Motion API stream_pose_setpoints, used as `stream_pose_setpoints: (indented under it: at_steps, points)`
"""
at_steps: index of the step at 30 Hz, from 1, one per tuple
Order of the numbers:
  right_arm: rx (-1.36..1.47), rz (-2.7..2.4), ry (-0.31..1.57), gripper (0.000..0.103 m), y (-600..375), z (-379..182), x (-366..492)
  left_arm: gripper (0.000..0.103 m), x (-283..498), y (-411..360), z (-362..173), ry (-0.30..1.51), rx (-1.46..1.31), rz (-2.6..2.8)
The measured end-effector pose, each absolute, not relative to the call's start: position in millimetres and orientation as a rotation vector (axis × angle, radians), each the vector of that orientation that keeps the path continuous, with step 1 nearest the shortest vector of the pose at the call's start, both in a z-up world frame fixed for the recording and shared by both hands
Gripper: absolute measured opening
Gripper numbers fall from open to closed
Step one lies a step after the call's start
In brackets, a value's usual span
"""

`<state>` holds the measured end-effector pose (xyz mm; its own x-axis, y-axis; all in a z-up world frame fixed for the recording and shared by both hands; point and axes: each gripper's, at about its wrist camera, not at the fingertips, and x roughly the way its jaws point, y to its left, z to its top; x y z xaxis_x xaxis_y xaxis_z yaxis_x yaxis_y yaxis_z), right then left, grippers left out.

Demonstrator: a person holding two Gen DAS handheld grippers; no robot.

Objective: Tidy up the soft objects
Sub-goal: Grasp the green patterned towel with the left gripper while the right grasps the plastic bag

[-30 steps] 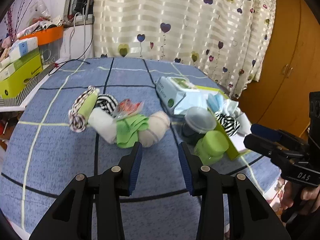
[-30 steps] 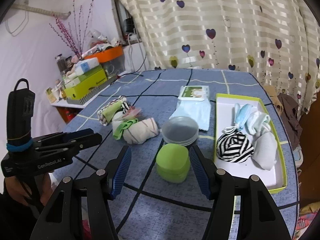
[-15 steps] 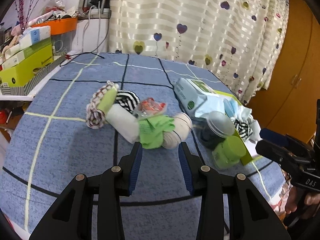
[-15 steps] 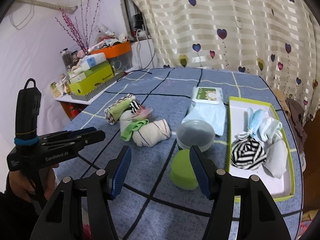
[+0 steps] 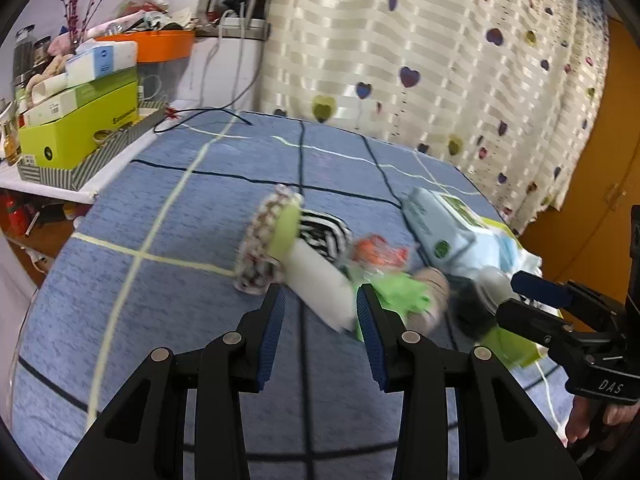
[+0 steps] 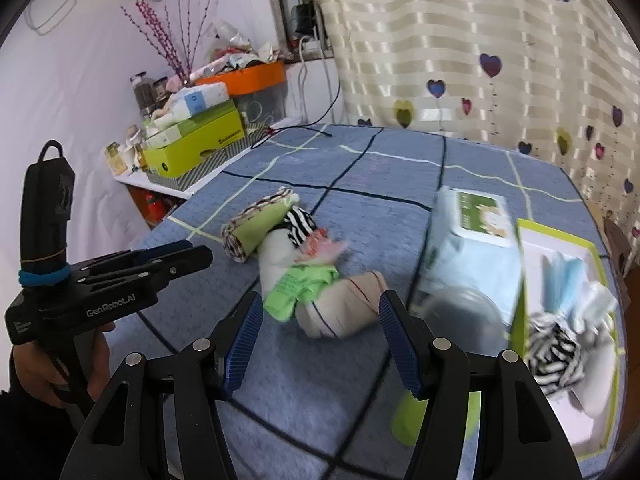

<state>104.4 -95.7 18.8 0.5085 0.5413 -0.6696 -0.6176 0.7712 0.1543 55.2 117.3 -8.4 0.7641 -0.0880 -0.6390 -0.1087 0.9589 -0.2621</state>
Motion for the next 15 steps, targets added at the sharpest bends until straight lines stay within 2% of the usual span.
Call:
stream_pose_setpoints:
  at_steps: [12, 15]
  points:
    - [-0.097, 0.655, 0.866, 0.061, -42.9, -7.1, 165.8, 0.039, 105.2, 148.3, -19.1, 0.739, -0.233, 0.021]
    - [-0.091, 0.631, 0.902, 0.061, -36.6, -17.7, 179.0, 0.046, 120.1, 146.7, -26.9, 0.764, -0.199, 0.001]
